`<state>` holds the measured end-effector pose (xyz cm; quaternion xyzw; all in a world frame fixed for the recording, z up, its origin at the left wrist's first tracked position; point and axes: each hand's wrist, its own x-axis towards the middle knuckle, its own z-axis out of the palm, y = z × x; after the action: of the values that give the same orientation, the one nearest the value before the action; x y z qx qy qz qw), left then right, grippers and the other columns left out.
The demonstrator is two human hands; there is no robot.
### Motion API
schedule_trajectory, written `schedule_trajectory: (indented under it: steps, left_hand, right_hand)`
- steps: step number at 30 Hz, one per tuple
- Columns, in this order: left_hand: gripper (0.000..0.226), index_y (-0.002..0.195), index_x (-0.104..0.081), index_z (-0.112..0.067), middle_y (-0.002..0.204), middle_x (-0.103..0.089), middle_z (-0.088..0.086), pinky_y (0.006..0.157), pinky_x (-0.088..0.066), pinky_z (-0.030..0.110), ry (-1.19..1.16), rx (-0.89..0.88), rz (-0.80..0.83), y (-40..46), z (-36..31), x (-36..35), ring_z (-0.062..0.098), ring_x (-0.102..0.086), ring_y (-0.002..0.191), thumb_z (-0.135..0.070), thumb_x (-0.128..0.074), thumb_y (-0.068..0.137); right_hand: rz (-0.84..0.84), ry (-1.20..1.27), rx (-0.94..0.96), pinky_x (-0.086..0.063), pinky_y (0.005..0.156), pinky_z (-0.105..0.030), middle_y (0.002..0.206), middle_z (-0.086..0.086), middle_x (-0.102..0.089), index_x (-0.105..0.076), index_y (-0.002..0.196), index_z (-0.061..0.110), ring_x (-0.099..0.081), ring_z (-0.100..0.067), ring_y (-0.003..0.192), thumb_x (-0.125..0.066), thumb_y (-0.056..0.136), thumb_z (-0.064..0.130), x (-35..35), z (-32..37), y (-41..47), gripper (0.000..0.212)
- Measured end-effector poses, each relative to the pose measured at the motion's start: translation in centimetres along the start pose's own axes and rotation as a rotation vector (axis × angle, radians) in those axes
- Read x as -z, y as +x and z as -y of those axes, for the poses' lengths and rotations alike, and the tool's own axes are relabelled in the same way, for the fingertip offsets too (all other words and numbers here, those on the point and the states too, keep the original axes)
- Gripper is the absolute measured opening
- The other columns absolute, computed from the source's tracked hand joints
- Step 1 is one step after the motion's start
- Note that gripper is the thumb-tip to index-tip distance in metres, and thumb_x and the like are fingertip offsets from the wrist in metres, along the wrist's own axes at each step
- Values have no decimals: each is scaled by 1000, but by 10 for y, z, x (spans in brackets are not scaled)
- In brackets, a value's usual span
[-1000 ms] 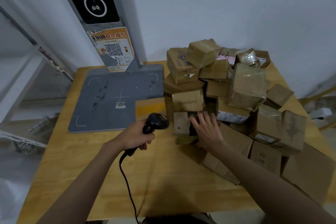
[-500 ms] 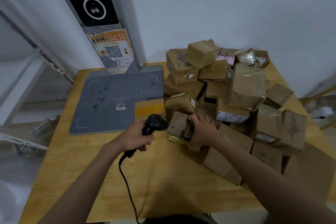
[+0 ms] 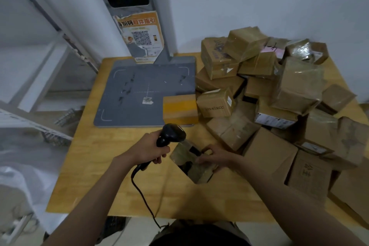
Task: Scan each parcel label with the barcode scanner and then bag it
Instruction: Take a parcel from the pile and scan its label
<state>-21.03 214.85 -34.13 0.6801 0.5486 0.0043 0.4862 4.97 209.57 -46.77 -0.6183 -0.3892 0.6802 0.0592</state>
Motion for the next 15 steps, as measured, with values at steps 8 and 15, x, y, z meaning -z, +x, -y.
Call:
schedule_trajectory:
  steps: [8,15]
  left_hand:
    - [30,110,-55,-25,81,-71,12,54,-56,30,-21,89,-3,-10,34,-10,25,-70,61,-6,-63,88]
    - [30,110,-55,-25,80,-70,11,54,-57,29,-36,82,7,-11,41,-12,24,-70,61,-6,-63,88]
  right_hand:
    - [-354,-208,192,-53,96,-41,148,-3,-43,-29,152,29,-54,-18,119,-67,89,48,-30,-3,-5,75]
    - [-526,-690,277,-49,97,-48,140,-6,-20,-11,154,36,-32,-30,129,-84,65,48,-75,-10,-5,116]
